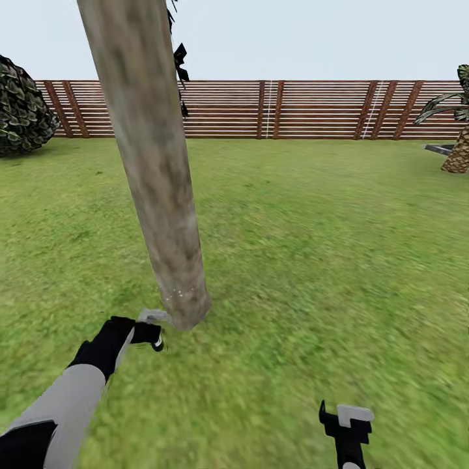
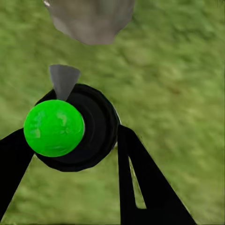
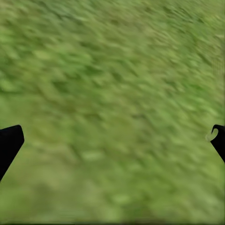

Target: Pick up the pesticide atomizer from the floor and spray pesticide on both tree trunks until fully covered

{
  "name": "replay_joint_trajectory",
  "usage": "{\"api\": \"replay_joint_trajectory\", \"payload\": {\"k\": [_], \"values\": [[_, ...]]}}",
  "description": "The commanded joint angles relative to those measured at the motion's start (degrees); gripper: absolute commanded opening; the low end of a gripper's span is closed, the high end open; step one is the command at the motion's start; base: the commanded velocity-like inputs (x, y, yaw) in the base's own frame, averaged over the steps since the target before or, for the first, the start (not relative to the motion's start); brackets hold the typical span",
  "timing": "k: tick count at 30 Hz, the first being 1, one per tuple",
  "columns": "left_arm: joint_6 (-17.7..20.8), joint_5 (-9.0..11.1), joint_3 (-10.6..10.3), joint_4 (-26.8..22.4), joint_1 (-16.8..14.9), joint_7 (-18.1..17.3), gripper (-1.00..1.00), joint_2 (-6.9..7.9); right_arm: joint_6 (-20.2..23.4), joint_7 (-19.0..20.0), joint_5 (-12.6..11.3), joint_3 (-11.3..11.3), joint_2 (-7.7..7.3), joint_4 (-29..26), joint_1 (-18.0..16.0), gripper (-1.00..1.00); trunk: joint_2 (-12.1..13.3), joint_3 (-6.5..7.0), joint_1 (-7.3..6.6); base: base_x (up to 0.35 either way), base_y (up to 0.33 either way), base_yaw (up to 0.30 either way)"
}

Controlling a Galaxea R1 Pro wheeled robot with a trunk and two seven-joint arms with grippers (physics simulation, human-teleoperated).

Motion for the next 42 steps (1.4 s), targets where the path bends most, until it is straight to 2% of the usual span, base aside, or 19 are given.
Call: {"api": "replay_joint_trajectory", "payload": {"k": [1,2,3,5,6,9,12,14,16,17,19,21,22,24,27,30,32,35,42], "values": [[1.1,-0.1,0.4,-0.7,-0.2,-0.6,-1.0,0.92,-0.1,-0.1,0.6,-0.4,0.01,0.1,-0.1,1.0,0.0,-0.05,-0.01,-0.014,0.0,0.0],[2.0,0.0,0.5,-1.2,-0.8,-1.2,-1.0,2.81,-0.1,0.1,0.6,-0.4,-0.04,0.1,-0.1,1.0,0.0,-0.05,-0.01,-0.006,0.0,0.0],[2.4,0.0,0.5,-1.4,-1.2,-2.5,-1.0,3.72,-0.1,0.1,0.6,-0.4,-0.05,0.1,0.0,1.0,0.0,-0.05,-0.01,-0.003,0.0,0.0],[2.7,-0.1,0.4,-1.6,-1.5,-4.6,-1.0,3.98,-0.1,0.2,0.6,-0.4,-0.06,0.1,-0.1,1.0,0.0,-0.05,-0.01,-0.001,0.0,0.0],[2.9,-0.1,0.4,-1.7,-1.6,-5.1,-1.0,3.77,-0.1,0.2,0.6,-0.4,-0.07,0.1,-0.1,1.0,0.0,-0.05,-0.01,0.0,0.0,0.0],[5.2,-0.2,0.1,-2.3,-2.2,-5.9,-1.0,0.91,-0.1,0.2,0.6,-0.4,-0.07,0.1,0.0,1.0,0.0,-0.05,-0.01,0.0,0.0,0.0],[6.0,-0.2,0.1,-2.7,-3.1,-6.1,-1.0,0.02,-0.1,0.2,0.6,-0.4,-0.07,0.1,0.0,1.0,0.0,-0.05,-0.01,0.0,0.0,0.0],[6.2,-0.3,0.2,-2.8,-4.4,-6.1,-1.0,0.66,0.0,0.2,0.6,-0.4,-0.07,0.1,0.0,1.0,0.0,-0.05,-0.01,0.0,0.0,0.0],[6.3,-0.2,0.4,-2.7,-5.9,-6.2,-1.0,2.66,0.0,0.2,0.6,-0.4,-0.07,0.1,0.0,1.0,0.0,-0.05,-0.01,0.0,0.0,0.0],[6.7,-0.1,0.5,-2.7,-6.5,-6.6,-1.0,5.39,0.0,0.2,0.6,-0.4,-0.07,0.1,0.0,1.0,0.0,-0.05,-0.01,0.0,0.0,0.0],[7.0,-0.1,0.4,-2.7,-6.7,-8.0,-1.0,6.43,0.0,0.2,0.6,-0.4,-0.07,0.1,0.0,1.0,0.0,-0.05,-0.01,0.0,0.0,0.0],[7.2,-0.2,0.2,-2.8,-6.7,-8.9,-1.0,5.94,0.0,0.2,0.6,-0.4,-0.07,0.1,0.0,1.0,0.0,-0.05,-0.01,0.0,0.0,0.0],[7.3,-0.3,0.1,-2.9,-6.8,-9.2,-1.0,4.31,0.0,0.2,0.6,-0.4,-0.07,0.1,0.0,1.0,0.0,-0.05,-0.01,0.0,0.0,0.0],[7.6,-0.4,0.0,-2.9,-6.9,-9.3,-1.0,2.35,0.0,0.2,0.6,-0.4,-0.07,0.1,0.0,1.0,0.0,-0.05,-0.01,0.0,0.0,0.0],[10.0,-0.4,0.0,-3.8,-7.4,-9.3,-1.0,1.5,0.0,0.2,0.6,-0.4,-0.07,0.1,0.0,1.0,0.0,-0.05,-0.01,0.0,0.0,0.108],[11.3,-0.5,0.1,-5.0,-7.9,-9.4,-1.0,2.31,0.0,0.3,0.6,-0.4,-0.01,0.1,0.0,1.0,0.0,-0.05,-0.01,0.0,0.0,0.252],[11.6,-0.4,0.1,-5.3,-8.1,-9.4,-1.0,4.92,0.0,0.2,0.6,-0.4,-0.03,0.1,0.0,1.0,0.0,-0.05,-0.01,0.0,0.0,0.262],[11.7,-0.3,0.1,-5.5,-7.9,-9.4,-1.0,6.27,0.0,0.2,0.6,-0.4,-0.06,0.0,0.0,1.0,0.0,-0.05,-0.01,0.0,0.0,0.133],[11.6,-0.4,0.0,-5.6,-7.9,-9.4,-1.0,5.66,0.0,0.2,0.8,-0.4,-0.07,0.0,0.0,1.0,0.0,-0.05,-0.01,0.0,-0.162,0.01]]}}
